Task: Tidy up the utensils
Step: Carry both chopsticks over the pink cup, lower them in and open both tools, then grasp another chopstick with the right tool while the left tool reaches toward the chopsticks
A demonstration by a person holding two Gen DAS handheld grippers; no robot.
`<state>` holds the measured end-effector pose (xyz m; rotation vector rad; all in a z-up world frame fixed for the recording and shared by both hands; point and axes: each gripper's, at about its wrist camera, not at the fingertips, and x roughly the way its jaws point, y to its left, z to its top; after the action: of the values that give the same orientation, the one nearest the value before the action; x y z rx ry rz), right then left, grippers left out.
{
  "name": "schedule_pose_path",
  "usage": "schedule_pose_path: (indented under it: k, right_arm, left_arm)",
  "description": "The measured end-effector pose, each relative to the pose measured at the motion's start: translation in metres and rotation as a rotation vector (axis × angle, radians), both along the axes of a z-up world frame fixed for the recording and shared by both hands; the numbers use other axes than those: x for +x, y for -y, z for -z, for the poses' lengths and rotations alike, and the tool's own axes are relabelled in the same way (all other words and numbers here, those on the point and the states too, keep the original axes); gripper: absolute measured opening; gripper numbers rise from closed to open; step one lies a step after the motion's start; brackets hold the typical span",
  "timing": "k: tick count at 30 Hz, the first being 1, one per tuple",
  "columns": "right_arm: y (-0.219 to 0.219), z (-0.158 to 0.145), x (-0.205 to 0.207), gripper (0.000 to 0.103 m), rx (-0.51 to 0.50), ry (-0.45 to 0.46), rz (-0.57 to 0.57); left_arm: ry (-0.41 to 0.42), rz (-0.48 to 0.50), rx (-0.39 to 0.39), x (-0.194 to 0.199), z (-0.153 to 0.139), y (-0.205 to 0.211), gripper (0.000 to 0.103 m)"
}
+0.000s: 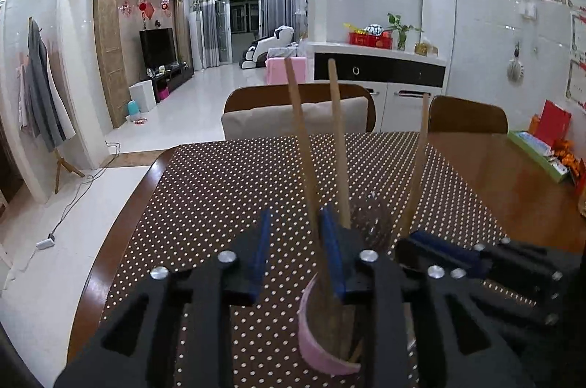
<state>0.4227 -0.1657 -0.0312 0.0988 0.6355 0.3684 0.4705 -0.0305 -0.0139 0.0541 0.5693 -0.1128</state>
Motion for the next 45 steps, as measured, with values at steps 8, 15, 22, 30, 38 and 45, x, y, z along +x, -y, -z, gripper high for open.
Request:
schedule_pose_path:
  k: [8,15,22,30,38,45]
  right_arm:
    - [0.008,-0.019,-0.03,0.01,0.016,0.019,0.018]
    - [0.013,-0.056,-0.071,0.022,0.021,0.079,0.025]
    - [0.021,-0.086,-0.117,0.053,0.075,0.136,0.063]
    - [0.025,-0.09,-0.161,0.072,0.059,0.147,0.084]
    - [0.019,-0.036,-0.185,0.075,0.012,0.017,0.082]
    - [0.022,0.011,-0.198,0.077,-0.006,-0.084,0.106]
  left_arm:
    - [0.031,0.0,0.01,-0.035,-0.014,-0.008,0.036]
    - [0.089,-0.002,0.011,-0.083,-0.047,-0.012,0.044]
    - [0.149,-0.015,-0.004,-0.138,-0.08,-0.021,0.055]
    - [0.162,-0.004,-0.008,-0.193,-0.088,-0.026,0.064]
    - [0.108,0.007,-0.021,-0.221,-0.057,-0.035,0.067]
    - [0.008,0.008,-0.013,-0.237,-0.009,-0.046,0.067]
